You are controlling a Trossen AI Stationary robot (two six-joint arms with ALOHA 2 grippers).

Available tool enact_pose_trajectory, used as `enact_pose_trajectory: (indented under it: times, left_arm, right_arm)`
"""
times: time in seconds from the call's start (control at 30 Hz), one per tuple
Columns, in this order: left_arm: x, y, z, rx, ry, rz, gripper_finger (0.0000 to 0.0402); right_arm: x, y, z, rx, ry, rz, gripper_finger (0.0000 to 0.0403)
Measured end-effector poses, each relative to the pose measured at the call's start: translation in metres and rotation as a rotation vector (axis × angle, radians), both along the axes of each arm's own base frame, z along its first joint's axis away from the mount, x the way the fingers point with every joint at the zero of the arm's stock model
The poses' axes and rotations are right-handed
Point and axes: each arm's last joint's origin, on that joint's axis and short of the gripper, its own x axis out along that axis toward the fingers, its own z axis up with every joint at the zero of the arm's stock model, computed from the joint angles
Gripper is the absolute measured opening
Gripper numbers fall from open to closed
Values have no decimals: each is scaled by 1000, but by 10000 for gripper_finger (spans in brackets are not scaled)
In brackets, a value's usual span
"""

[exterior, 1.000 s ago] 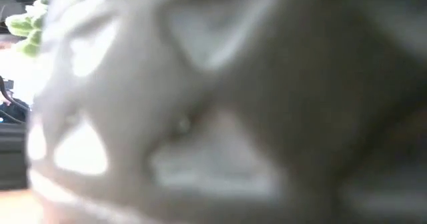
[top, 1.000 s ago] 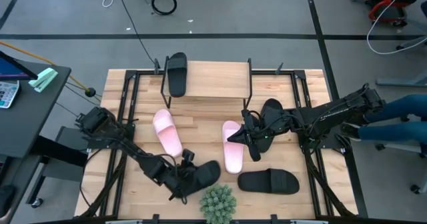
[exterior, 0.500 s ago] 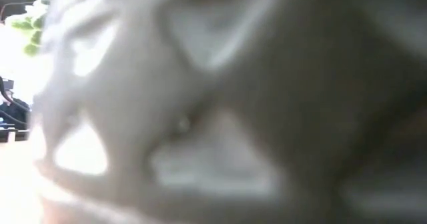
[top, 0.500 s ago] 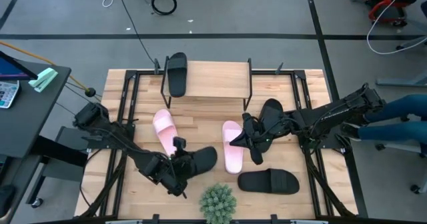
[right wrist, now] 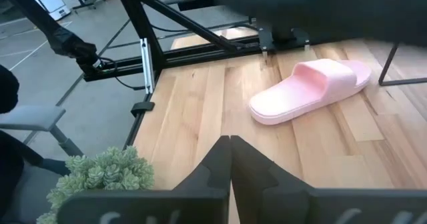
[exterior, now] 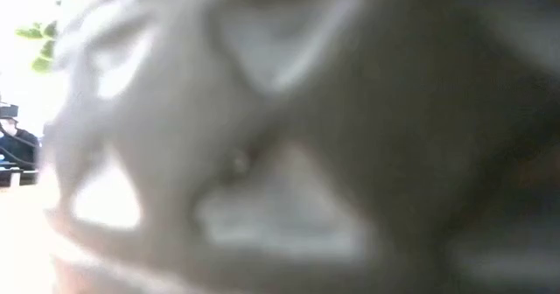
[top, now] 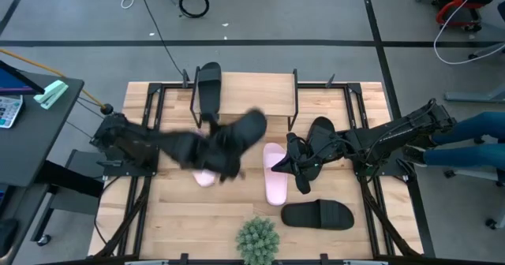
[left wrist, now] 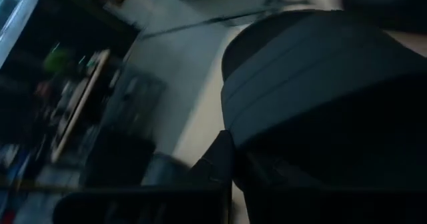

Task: Pick and place slides into the shelf
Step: Put the black slides on the shelf

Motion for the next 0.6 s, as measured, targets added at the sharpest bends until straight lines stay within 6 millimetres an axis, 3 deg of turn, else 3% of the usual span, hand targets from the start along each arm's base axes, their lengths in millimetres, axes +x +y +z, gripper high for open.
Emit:
enact_pose_trajectory:
  times: [0.13,0.33,0.47,0.6]
  left_arm:
    - [8,55,12,3,-42,155,15]
    - [10,130,8,-33,-116,395,12]
    - [16,161,-4,-99,-127,456,26]
    - [31,184,-25,-124,-103,495,13]
  right_arm:
    - [0,0,0,0,0,0,14]
    - [0,0,0,0,1,0,14]
    - [0,0,0,-11,2,4,14]
    - [0,0,0,-61,-8,23,14]
